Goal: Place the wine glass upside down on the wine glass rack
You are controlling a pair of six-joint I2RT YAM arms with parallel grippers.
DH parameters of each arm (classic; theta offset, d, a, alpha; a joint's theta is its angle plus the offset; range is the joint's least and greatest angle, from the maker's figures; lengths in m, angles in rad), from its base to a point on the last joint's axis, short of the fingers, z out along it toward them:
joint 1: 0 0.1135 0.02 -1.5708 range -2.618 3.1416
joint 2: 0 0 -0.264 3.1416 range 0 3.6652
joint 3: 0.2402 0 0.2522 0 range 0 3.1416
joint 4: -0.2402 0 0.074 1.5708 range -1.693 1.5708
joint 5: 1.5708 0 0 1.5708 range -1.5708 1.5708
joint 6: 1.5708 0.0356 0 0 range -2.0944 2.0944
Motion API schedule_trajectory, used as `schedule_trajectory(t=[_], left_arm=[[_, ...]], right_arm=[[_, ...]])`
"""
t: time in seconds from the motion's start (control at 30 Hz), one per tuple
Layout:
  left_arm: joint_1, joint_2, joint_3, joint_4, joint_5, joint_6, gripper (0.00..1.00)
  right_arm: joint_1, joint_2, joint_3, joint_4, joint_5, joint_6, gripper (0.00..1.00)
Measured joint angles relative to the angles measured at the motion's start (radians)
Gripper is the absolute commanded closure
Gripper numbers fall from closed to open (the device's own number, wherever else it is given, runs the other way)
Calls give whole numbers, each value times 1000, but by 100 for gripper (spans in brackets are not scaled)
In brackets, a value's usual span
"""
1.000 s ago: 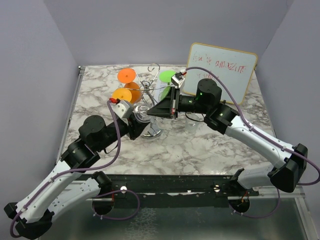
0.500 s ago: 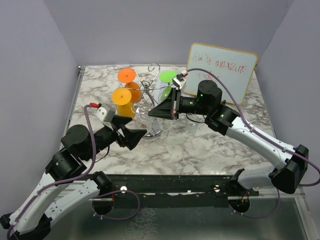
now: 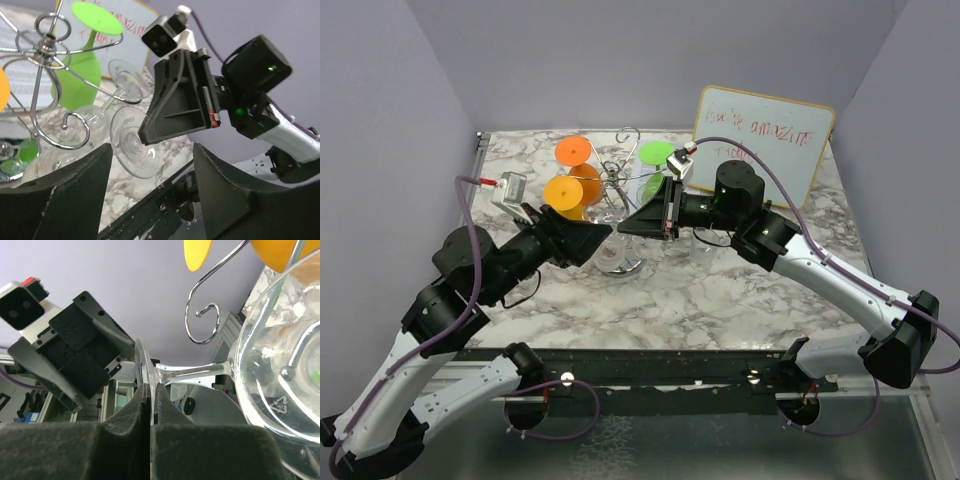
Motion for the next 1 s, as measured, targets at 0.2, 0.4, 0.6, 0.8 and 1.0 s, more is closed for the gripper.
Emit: schedule_trajectory(t=[0.2,0.4,0.6,0.8,1.0], left_arm=[[0,80,0,-55,-51,-88,53],[0,106,4,-82,-71,-108,83],[0,130,41,-106,-91,-122,100],[-1,161,63,-106,-91,-139,100],[0,198,65,-132,-102,-188,100]], right_arm=[[0,0,0,-9,7,-10,99],[0,-4,0,-19,30,-34,99],[0,-12,0,-22,55,-69,96],[3,-36,12,-77,126,-122,59],[3,-57,24,-130,211,-158,44]])
